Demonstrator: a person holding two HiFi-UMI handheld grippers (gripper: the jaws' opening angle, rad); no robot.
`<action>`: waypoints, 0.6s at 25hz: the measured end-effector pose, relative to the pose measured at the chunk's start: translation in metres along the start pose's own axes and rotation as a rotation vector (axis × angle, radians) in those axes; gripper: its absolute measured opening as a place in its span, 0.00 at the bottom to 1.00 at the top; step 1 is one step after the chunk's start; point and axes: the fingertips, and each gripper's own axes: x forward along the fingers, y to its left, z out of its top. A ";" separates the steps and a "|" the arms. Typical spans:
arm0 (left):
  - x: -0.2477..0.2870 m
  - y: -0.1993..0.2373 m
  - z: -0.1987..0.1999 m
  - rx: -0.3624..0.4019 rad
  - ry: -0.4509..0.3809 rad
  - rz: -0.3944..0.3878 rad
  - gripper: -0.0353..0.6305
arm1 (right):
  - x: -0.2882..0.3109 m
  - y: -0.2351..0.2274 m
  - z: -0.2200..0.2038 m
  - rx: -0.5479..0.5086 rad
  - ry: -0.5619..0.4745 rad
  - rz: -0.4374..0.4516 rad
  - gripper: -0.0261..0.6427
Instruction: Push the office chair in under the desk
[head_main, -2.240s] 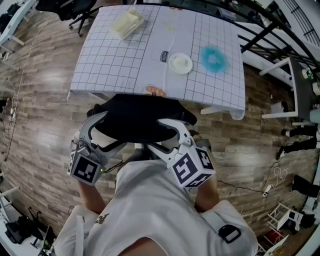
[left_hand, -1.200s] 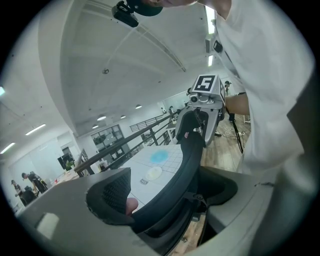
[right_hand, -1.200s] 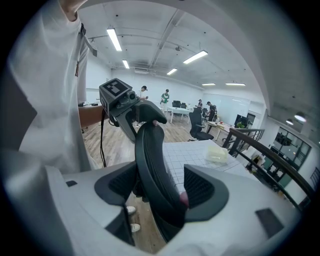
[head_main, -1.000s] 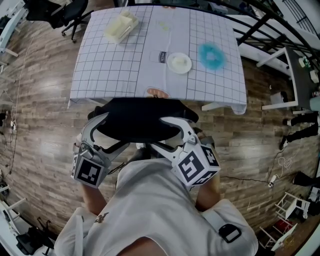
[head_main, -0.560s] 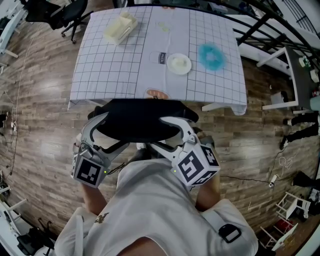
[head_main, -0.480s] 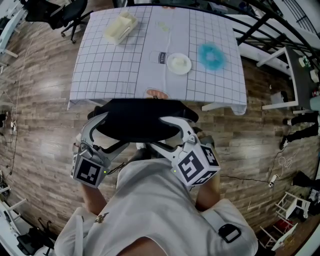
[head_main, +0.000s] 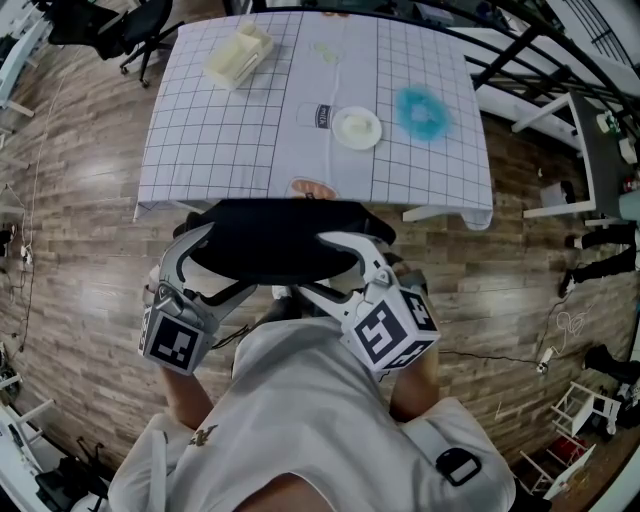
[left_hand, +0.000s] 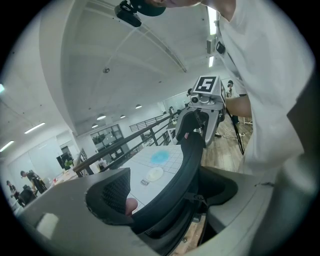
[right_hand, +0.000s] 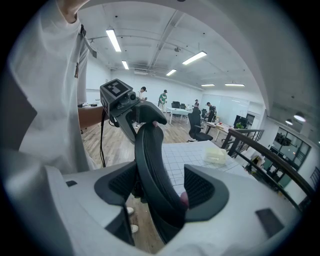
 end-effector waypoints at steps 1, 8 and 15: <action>0.000 0.001 0.001 0.001 0.007 0.001 0.69 | 0.000 0.000 0.000 0.001 0.000 0.001 0.49; 0.000 -0.005 -0.003 0.000 -0.018 -0.011 0.69 | 0.001 0.003 -0.001 -0.005 0.008 0.004 0.49; -0.009 -0.010 -0.003 -0.002 0.000 -0.011 0.68 | 0.000 0.012 -0.001 -0.026 0.011 -0.006 0.49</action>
